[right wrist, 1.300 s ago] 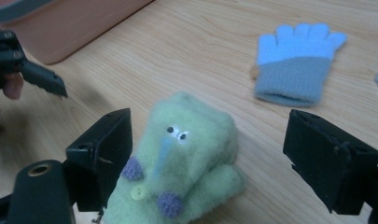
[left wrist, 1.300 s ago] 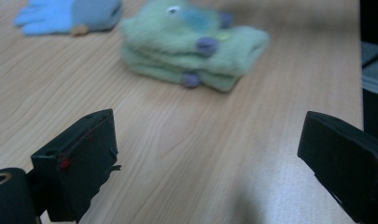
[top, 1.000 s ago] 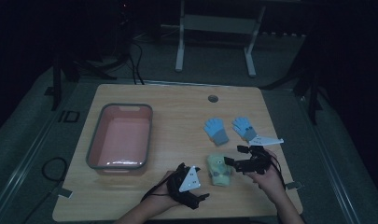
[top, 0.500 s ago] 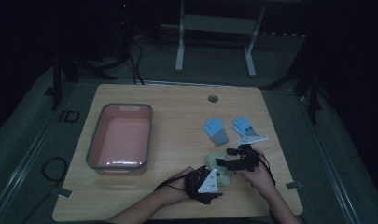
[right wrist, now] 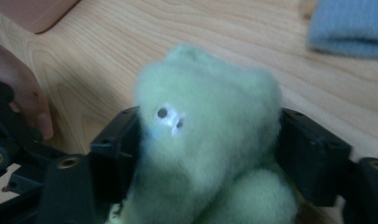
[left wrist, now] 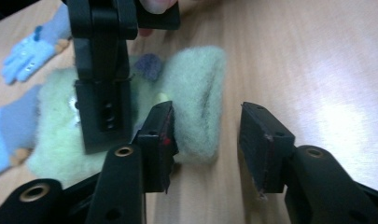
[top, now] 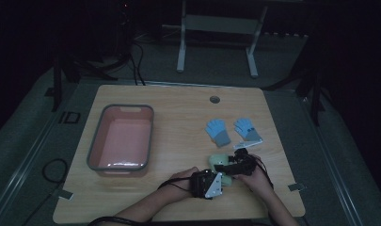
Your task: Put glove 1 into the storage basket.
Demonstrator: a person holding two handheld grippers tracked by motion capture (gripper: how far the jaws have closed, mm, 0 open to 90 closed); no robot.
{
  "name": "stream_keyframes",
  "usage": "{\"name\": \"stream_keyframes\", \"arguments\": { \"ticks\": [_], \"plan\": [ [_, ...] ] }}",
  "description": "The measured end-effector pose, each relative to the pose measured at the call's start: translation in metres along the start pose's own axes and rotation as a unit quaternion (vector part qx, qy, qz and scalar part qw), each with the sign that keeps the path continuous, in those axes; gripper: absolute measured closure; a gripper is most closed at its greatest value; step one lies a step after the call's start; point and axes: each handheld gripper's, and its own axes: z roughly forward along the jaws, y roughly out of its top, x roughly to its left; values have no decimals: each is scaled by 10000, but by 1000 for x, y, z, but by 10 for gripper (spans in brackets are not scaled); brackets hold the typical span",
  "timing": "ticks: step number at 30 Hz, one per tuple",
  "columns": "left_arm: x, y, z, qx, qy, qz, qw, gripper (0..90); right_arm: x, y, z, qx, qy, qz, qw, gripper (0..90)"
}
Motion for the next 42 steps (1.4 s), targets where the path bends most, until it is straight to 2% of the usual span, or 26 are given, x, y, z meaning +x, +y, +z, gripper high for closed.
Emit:
{"name": "stream_keyframes", "arguments": {
  "ticks": [3,7,9,12,16,17,20,22,24,29,33,35,42],
  "plan": [
    [-1,0,4,150,205,147,9996,600,-2,-1,-1,-15,-17,-8,10000,360],
    [1,-3,6,144,261,94,9995,688,-2,0,-1,34,56,-11,10000,482],
    [5,-4,5,85,191,-122,9997,732,-3,0,0,70,165,70,9998,544],
    [14,-8,2,-21,-96,-643,9979,765,-4,1,0,114,251,154,9995,620],
    [18,-8,-2,-11,-148,-779,9969,778,-1,4,-3,91,161,168,9997,690],
    [19,-8,-4,-15,-126,-799,9967,781,0,5,-3,93,200,167,9996,699],
    [21,-6,-9,10,-104,-769,9970,787,1,8,-4,76,228,199,9995,715],
    [24,-5,-14,44,-101,-747,9971,790,1,10,-5,5,326,282,9991,720],
    [28,-4,-20,101,-126,-751,9970,793,5,14,-5,5,258,223,9994,723],
    [36,-3,-37,196,-114,-712,9972,794,16,28,-3,15,294,115,9995,727],
    [43,-4,-52,249,-25,-682,9974,793,24,40,-2,-40,341,67,9994,728],
    [46,-4,-58,262,-31,-735,9969,793,29,47,-1,-81,346,41,9994,728],
    [58,-7,-83,385,95,-673,9969,793,45,70,3,-137,405,17,9991,728]
  ]
}}
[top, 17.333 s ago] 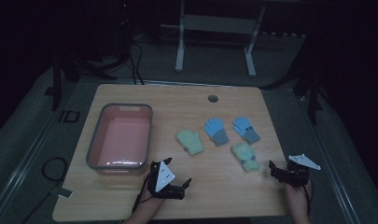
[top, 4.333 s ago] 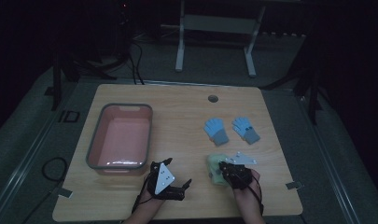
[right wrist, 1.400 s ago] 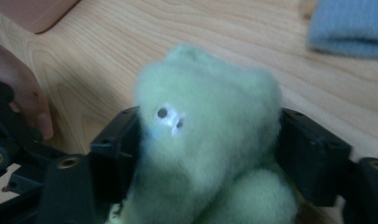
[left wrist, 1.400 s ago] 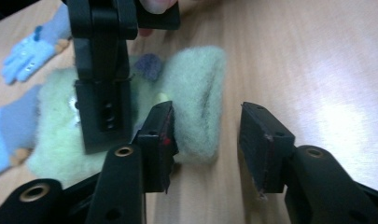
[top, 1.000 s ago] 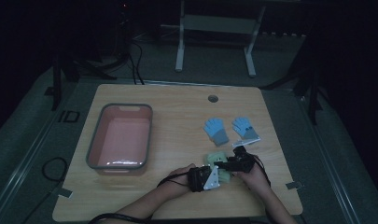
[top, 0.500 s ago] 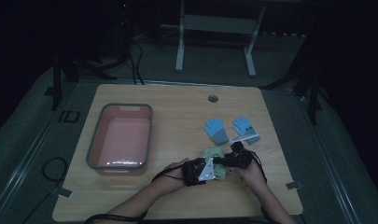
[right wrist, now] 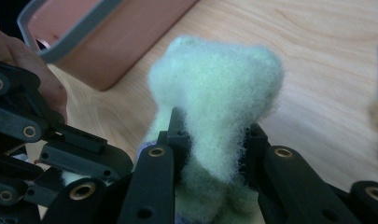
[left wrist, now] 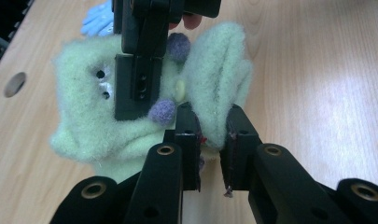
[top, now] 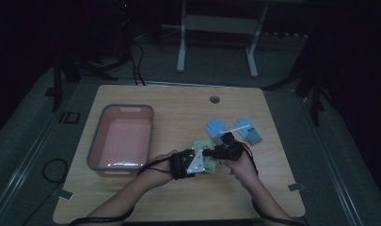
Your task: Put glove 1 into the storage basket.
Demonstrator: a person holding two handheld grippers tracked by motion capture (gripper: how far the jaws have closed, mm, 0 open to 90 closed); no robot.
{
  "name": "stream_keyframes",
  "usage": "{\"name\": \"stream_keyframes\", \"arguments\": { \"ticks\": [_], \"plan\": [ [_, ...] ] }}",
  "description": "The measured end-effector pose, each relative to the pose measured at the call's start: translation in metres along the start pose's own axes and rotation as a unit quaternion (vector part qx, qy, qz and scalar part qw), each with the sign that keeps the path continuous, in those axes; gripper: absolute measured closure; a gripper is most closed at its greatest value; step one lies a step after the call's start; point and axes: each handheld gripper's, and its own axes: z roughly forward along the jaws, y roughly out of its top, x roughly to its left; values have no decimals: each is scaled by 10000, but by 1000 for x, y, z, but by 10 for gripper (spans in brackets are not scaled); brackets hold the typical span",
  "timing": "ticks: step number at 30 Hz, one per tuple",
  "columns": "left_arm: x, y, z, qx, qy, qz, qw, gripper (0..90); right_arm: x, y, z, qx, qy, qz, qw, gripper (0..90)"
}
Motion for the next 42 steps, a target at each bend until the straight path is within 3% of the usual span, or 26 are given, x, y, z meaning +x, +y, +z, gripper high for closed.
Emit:
{"name": "stream_keyframes", "arguments": {
  "ticks": [8,17,31,42],
  "plan": [
    [16,-2,-24,193,198,73,9996,792,14,28,8,-106,26,-160,9998,728],
    [34,-14,-53,193,387,21,9991,790,34,59,17,-287,77,-280,9992,729],
    [46,-42,-93,393,761,-78,9963,790,67,99,47,-336,310,-569,9973,733],
    [48,-74,-121,668,993,-263,9925,790,94,123,87,-243,545,-700,9958,736]
  ]
}}
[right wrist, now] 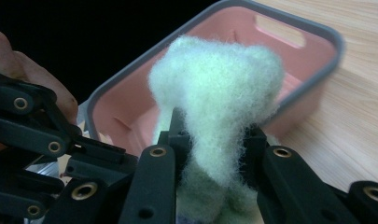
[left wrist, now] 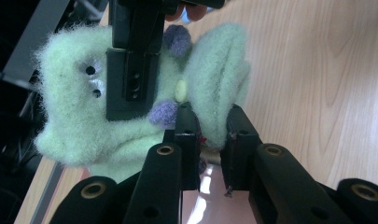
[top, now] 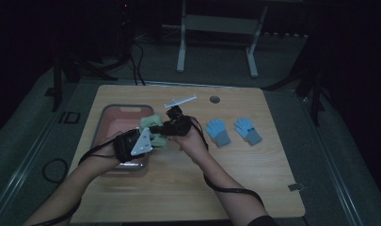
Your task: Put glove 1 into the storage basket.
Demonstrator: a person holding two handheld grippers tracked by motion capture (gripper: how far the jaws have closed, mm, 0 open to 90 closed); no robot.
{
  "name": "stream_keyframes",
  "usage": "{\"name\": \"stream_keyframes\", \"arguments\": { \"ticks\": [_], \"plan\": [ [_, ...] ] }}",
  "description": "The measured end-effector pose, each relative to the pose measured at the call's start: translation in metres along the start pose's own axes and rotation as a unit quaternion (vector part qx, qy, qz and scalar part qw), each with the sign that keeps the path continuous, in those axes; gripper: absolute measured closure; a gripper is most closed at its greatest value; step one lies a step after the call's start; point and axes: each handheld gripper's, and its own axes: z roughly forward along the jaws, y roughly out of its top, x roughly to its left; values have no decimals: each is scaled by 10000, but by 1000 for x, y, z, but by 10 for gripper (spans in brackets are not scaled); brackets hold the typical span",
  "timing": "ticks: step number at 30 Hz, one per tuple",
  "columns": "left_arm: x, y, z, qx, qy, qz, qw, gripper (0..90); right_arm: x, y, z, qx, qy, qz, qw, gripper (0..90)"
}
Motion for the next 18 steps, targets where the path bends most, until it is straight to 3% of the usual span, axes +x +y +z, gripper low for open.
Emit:
{"name": "stream_keyframes", "arguments": {
  "ticks": [9,18],
  "plan": [
    [3,-36,-14,240,65,-164,9996,790,15,9,41,61,244,2,9997,738],
    [6,-68,-13,423,-18,-286,9987,790,19,10,78,270,370,43,9989,738]
  ]
}}
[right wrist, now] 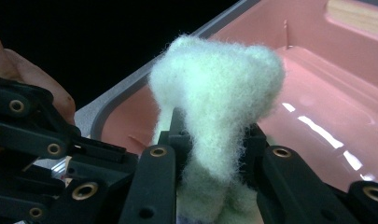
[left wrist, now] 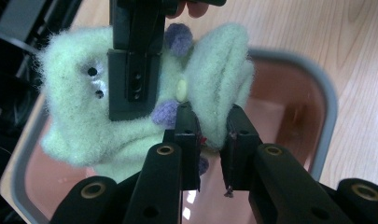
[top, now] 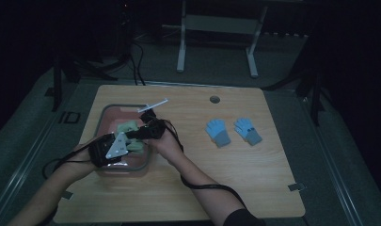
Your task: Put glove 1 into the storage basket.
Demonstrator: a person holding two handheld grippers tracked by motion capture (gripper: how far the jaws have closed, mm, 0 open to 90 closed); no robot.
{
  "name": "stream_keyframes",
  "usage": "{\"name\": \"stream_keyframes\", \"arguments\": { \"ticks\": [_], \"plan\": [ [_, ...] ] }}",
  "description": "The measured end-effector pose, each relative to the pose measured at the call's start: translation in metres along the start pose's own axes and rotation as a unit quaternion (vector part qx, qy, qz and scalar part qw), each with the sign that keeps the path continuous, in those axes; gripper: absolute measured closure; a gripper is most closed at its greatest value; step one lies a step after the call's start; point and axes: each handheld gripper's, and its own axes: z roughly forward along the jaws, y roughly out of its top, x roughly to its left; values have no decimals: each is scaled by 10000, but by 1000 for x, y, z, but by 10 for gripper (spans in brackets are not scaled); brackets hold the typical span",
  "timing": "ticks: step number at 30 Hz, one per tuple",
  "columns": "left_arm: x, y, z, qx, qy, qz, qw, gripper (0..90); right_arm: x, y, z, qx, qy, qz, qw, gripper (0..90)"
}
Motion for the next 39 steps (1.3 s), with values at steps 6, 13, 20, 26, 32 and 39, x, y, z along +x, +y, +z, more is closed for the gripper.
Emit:
{"name": "stream_keyframes", "arguments": {
  "ticks": [6,13,20,26,32,39],
  "plan": [
    [3,-16,11,65,-65,-74,9999,790,-5,-2,27,120,-15,12,9999,737],
    [3,-23,21,63,-106,-58,9999,789,-6,-5,37,288,-281,-85,9992,735],
    [6,-29,31,158,-325,-28,9993,783,-4,0,46,659,-594,-168,9959,591],
    [10,-32,42,368,-504,-215,9978,768,-7,1,46,703,-803,68,9943,402],
    [11,-29,43,484,-589,-469,9960,589,-9,1,45,638,-841,92,9944,359],
    [9,-29,29,448,-434,-943,9936,455,-6,4,38,543,-743,17,9958,305]
  ]
}}
